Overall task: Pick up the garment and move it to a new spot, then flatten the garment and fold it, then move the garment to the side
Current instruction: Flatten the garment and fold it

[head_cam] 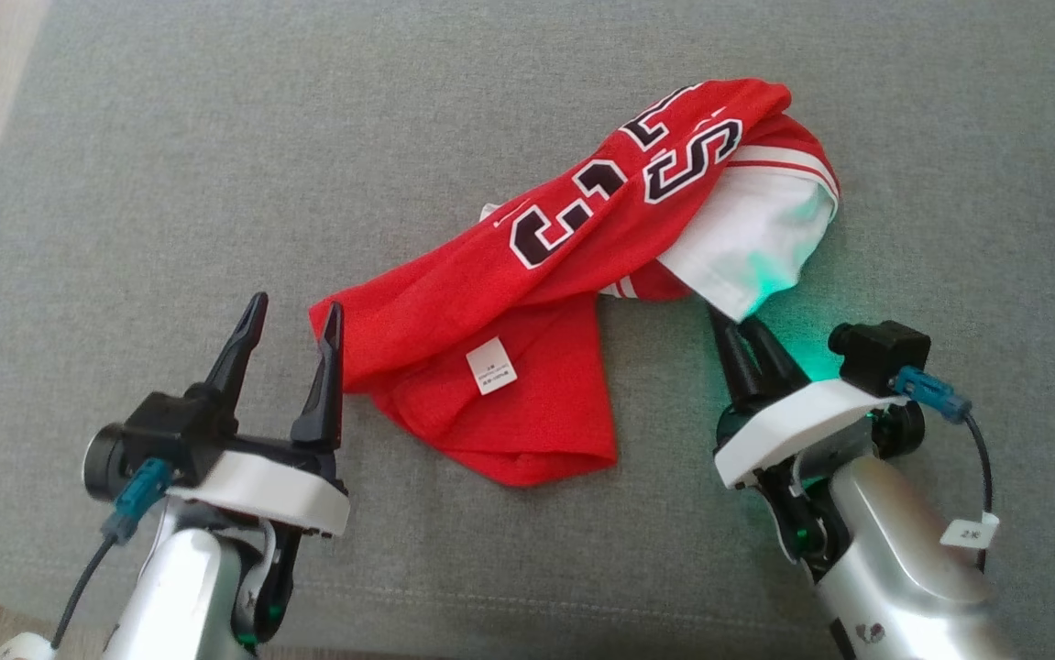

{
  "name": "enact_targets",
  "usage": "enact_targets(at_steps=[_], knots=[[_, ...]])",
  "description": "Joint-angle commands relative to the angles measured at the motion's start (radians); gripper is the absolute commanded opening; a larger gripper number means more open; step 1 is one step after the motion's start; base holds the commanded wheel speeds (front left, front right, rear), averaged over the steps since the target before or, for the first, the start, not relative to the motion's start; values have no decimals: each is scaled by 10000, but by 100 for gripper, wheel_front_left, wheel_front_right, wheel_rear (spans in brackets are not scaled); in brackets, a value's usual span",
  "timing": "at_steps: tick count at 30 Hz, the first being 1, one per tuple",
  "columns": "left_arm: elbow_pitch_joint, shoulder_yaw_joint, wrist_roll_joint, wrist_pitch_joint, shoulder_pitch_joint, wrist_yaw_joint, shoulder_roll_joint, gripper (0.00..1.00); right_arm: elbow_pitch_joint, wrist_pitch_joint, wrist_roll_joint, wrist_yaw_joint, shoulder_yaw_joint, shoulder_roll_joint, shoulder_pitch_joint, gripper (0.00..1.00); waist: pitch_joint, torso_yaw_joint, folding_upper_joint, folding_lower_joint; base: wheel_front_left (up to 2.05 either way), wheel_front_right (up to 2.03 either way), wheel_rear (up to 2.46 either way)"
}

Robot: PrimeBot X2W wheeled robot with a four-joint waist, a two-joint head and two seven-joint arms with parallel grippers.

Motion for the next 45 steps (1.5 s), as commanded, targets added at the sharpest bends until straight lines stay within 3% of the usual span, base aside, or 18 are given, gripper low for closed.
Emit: enact_targets(at_steps=[1, 10, 22, 38, 45], knots=[[-284, 357, -79, -124, -453, -10, 75, 100, -164, -280, 34, -9, 311, 19, -278, 0, 0, -24, 0, 0, 0, 0, 0], [-327, 455, -31, -131, -367, -13, 62, 100, -449, -592, -263, -9, 206, -36, -222, 0, -118, -236, 0, 0, 0, 0, 0], [-403, 575, 52, -133, -178, -38, 55, 100, -2137, -146, -1109, -9, -467, -185, 829, 0, -382, -512, 0, 0, 0, 0, 0], [-529, 630, 112, -133, -20, 16, 162, 100, -6196, 458, -2533, -9, -2806, -173, 1973, 0, -558, -917, 0, 0, 0, 0, 0], [-554, 582, 82, -133, -48, -13, 156, 100, -5670, 1104, -2569, -9, -3789, -81, 2983, 0, -455, -899, 0, 0, 0, 0, 0]])
